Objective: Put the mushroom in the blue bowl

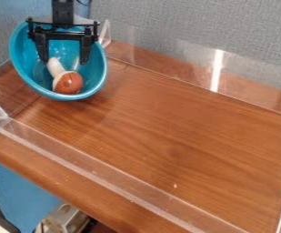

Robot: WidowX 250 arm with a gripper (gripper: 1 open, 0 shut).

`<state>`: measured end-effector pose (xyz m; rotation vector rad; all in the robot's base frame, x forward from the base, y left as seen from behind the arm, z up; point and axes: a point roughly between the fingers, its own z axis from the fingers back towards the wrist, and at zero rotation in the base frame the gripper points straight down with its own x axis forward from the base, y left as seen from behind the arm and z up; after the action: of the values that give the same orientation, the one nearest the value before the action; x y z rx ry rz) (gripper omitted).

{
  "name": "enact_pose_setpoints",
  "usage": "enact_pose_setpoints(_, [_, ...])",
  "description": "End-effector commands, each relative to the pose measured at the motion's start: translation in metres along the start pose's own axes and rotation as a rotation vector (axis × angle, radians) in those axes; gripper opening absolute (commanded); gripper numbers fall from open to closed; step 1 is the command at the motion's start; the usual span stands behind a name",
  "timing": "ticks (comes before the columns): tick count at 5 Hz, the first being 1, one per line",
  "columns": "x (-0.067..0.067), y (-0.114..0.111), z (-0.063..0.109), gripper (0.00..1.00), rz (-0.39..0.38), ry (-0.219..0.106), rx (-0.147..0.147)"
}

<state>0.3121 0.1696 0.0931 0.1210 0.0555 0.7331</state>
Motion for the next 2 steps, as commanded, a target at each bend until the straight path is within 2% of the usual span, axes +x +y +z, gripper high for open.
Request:
enact_pose_setpoints(1, [0.0016, -0.0033, 0.0152, 1.00, 0.080, -0.049, -0.011])
enact_pose_setpoints(2, [-0.0007, -0.0086, 0.0132, 1.00, 0.155, -0.044, -0.009])
